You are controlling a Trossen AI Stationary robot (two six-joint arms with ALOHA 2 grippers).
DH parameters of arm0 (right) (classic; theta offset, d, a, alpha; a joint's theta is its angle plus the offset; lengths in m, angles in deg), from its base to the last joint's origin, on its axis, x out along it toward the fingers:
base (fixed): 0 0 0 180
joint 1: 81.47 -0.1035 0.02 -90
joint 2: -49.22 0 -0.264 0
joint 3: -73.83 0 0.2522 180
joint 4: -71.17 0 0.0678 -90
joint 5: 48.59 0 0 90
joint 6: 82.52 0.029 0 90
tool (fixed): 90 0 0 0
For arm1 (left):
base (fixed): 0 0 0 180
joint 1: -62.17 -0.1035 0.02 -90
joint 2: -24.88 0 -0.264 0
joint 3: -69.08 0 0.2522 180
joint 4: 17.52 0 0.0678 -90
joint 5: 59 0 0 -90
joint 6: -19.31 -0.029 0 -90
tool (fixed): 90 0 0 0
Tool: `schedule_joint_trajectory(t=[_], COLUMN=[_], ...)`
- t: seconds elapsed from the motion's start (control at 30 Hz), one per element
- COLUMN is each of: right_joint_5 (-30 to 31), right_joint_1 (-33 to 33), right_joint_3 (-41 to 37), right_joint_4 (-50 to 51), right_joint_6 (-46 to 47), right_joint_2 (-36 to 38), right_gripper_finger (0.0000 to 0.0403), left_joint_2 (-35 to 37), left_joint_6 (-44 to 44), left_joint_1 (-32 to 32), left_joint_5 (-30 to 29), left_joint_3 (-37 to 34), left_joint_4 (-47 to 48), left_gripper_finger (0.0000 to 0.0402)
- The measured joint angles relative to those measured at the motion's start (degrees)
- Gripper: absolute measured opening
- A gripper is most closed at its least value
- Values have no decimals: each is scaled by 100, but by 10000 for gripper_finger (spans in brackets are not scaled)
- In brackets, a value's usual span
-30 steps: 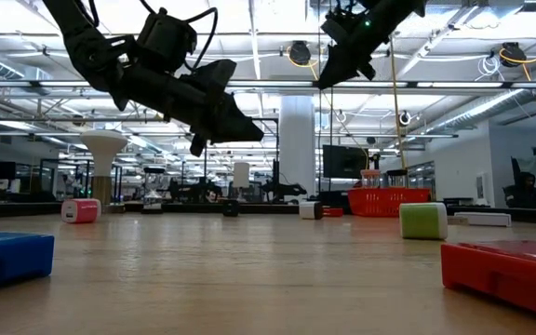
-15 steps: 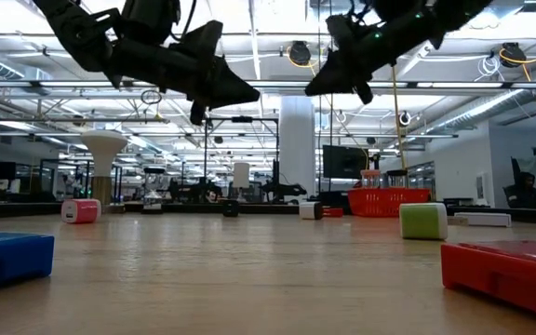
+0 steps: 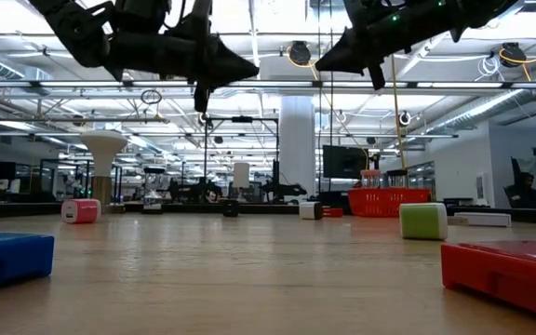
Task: Pick & Place Office items
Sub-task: Put the white digital clock into the bottom left red basket
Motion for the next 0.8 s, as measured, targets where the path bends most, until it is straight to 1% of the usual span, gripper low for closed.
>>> schedule_joint_trajectory(t=[0.07,0.1,0.23,0.3,0.37,0.43,0.57,0.63,0.7,0.8], right_joint_5=[-1,-16,-537,-723,-781,-756,-602,-592,-573,-568], right_joint_1=[9,13,44,44,44,37,35,35,35,32], right_joint_3=[0,0,-9,-8,-5,66,193,195,203,208], right_joint_4=[9,32,265,328,590,1153,2351,2755,3060,3440], right_joint_6=[-26,-40,-142,-137,-136,-129,49,59,59,226], right_joint_2=[-4,-20,-32,-18,50,169,496,667,805,899], right_gripper_finger=[4,4,3,1,1,1,1,1,0,0], left_joint_2=[7,7,-2,3,93,290,885,1176,1440,1780], left_joint_6=[474,541,302,169,117,124,-204,-283,-171,155], left_joint_1=[-106,-157,-150,-84,-23,96,423,554,627,707], left_joint_5=[123,248,455,354,256,-54,-999,-1420,-1648,-1692], left_joint_3=[9,9,6,8,6,6,6,6,6,6], left_joint_4=[-130,-112,-100,-73,197,655,1966,2520,3013,3536], left_gripper_finger=[21,21,18,6,4,4,4,4,2,5])
